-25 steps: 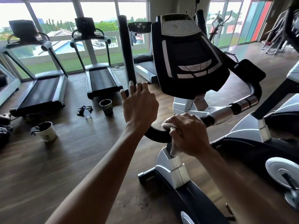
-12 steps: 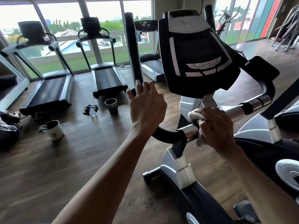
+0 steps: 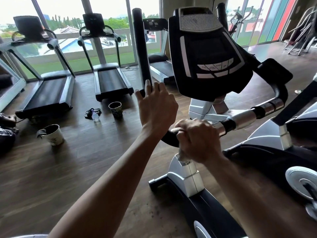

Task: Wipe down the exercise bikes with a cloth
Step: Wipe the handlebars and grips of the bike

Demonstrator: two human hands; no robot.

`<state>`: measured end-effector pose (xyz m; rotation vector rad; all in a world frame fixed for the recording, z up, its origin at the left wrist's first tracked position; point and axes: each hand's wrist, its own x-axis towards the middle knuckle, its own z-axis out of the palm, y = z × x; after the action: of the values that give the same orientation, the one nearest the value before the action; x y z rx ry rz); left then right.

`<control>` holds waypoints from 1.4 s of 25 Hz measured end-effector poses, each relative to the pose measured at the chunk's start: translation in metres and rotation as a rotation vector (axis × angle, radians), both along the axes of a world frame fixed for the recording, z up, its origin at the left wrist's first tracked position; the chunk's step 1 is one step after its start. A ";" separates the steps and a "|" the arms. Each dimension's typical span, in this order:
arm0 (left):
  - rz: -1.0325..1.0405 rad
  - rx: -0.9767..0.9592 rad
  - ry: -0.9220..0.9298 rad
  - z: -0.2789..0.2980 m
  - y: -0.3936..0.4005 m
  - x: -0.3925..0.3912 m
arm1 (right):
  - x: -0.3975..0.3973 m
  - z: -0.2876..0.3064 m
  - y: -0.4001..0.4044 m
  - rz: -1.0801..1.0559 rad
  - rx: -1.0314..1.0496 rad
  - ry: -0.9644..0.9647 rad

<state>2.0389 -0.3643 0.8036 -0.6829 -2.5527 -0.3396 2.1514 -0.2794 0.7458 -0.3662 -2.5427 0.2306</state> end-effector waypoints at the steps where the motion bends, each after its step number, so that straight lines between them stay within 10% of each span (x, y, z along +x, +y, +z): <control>1: -0.030 0.015 -0.009 0.003 -0.004 -0.003 | 0.002 -0.004 -0.005 0.057 0.024 0.049; 5: -0.285 0.041 -0.013 0.010 -0.031 -0.033 | 0.015 -0.019 0.041 0.274 0.187 0.096; 14: -0.328 0.223 -0.007 -0.002 -0.029 -0.034 | -0.017 -0.015 -0.047 -0.164 -0.009 0.127; 21: -0.368 0.419 -0.082 -0.004 -0.029 -0.039 | 0.003 -0.041 -0.016 0.214 0.114 0.320; 27: -0.474 0.591 -0.114 -0.008 -0.031 -0.047 | 0.027 -0.032 -0.012 0.394 -0.391 0.554; 35: -0.392 0.835 -0.286 -0.044 -0.088 -0.051 | 0.030 -0.020 -0.069 0.572 -0.331 0.450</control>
<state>1.9875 -0.4523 0.7596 -0.8120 -2.1744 -1.6081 2.1814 -0.3479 0.7260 0.2812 -2.0971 0.8509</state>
